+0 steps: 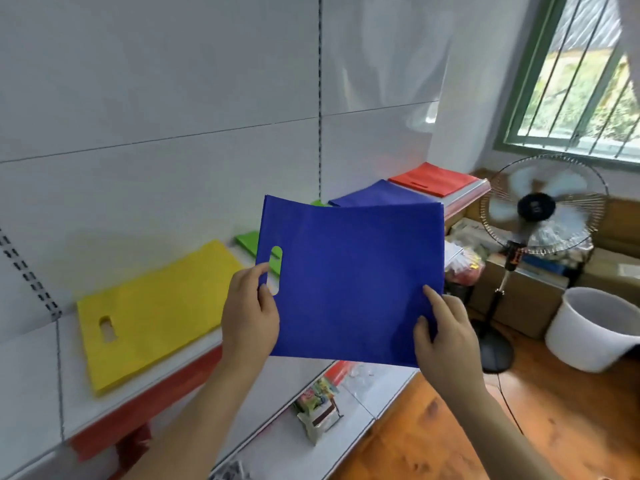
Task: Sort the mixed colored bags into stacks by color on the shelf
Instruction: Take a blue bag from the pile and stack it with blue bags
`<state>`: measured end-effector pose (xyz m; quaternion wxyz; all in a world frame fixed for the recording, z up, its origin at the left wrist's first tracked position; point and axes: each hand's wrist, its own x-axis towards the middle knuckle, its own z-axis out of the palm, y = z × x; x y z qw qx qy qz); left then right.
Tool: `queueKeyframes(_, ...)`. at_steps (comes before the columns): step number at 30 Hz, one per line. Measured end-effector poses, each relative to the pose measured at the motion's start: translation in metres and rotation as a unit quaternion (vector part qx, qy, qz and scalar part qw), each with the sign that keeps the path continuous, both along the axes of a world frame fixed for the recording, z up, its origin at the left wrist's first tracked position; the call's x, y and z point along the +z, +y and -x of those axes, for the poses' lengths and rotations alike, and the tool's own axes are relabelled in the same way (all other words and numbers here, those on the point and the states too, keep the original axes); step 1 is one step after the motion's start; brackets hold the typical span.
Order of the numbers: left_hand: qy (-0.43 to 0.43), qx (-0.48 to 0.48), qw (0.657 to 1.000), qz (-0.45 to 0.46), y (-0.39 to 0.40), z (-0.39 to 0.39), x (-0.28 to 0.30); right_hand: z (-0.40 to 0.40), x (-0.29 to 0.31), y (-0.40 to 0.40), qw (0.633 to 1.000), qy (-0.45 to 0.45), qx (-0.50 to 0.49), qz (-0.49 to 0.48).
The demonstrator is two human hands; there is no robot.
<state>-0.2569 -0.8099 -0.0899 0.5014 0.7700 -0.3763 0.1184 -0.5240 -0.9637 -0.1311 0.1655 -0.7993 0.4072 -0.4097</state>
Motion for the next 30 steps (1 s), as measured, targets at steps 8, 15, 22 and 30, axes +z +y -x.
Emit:
queueKeyframes(8, 0.024, -0.072, 0.997, 0.007, -0.167, 0.020, -0.016, 0.038, 0.007, -0.123, 0.997, 0.018, -0.074, -0.005)
queueKeyframes(15, 0.032, -0.098, 0.995, 0.014, -0.287, 0.016, -0.006, 0.032, 0.019, -0.228, 0.996, 0.027, -0.090, -0.001)
queueKeyframes(22, 0.030, -0.073, 0.997, -0.026, -0.359, 0.011, -0.018, 0.024, 0.011, -0.324, 0.997, 0.014, -0.069, -0.018)
queueKeyframes(30, 0.011, 0.036, 0.999, -0.034, -0.429, 0.017, -0.026, -0.003, 0.001, -0.458, 0.999, 0.008, 0.041, -0.023)
